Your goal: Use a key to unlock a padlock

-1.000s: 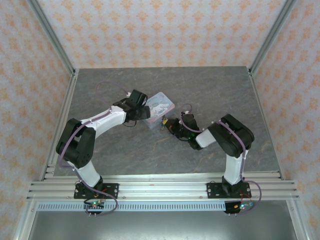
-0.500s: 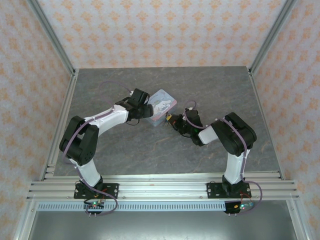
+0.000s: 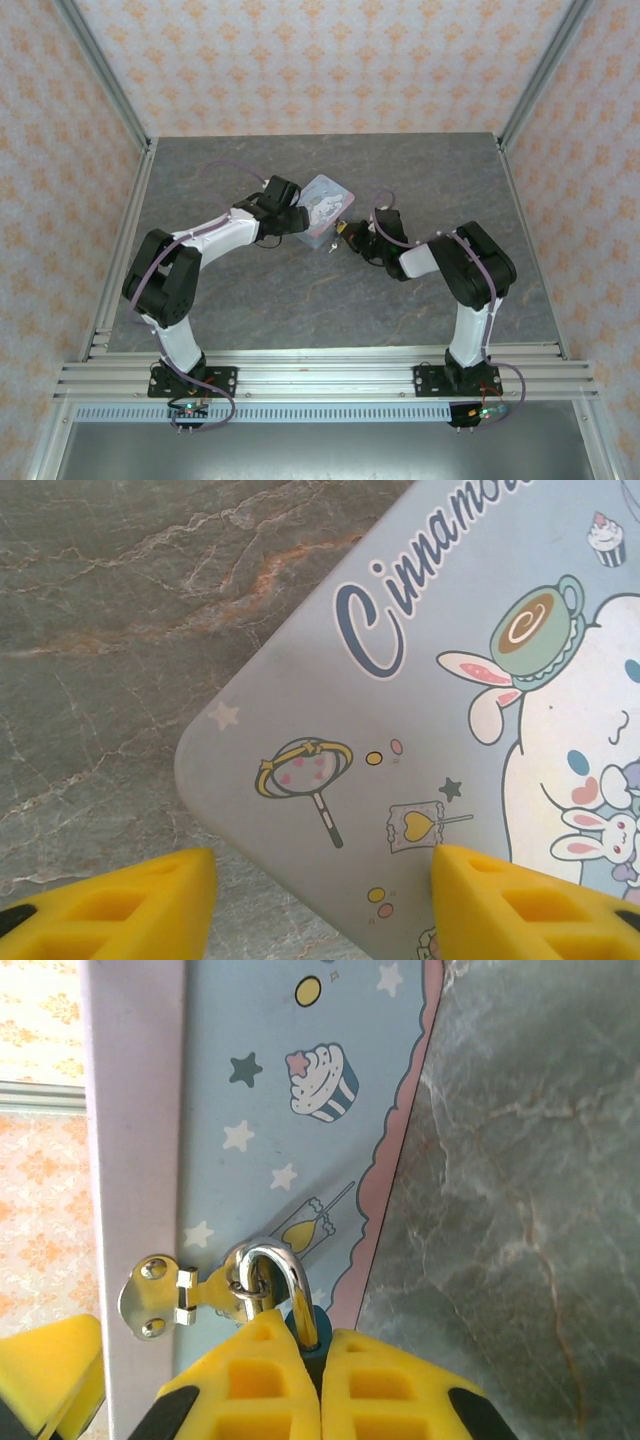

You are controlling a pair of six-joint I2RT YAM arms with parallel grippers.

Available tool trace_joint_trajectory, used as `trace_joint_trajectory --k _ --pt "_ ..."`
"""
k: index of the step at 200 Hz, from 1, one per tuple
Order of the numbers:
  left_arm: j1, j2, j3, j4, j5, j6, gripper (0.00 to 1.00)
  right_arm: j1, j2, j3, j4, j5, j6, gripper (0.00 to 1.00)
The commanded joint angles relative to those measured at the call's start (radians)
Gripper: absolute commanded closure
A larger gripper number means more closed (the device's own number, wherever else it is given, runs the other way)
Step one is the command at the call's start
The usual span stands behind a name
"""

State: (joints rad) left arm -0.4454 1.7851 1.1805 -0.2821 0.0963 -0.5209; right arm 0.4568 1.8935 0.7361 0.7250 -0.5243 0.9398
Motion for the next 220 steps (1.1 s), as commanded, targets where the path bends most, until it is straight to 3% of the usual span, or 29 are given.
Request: trace_joint_trajectory --k 1,133,154,220 --pt "0.014 0.093 -0.078 -0.258 -0.087 0.048 0.43 -0.034 -0.004 0.024 -0.144 0.072 -0.070 1.00" --pt "0.014 0.097 -0.084 -0.251 -0.079 0.050 0.45 -0.035 0.030 -0.056 -0.052 -0.014 -0.079 0.98" --pt "0.015 0.096 -0.085 -0.249 -0.078 0.049 0.46 -0.034 0.046 -0.061 -0.032 -0.026 -0.075 0.91" --pt "0.014 0.106 -0.081 -0.244 -0.070 0.048 0.47 -0.035 0.059 -0.070 -0.022 -0.039 -0.083 0.83"
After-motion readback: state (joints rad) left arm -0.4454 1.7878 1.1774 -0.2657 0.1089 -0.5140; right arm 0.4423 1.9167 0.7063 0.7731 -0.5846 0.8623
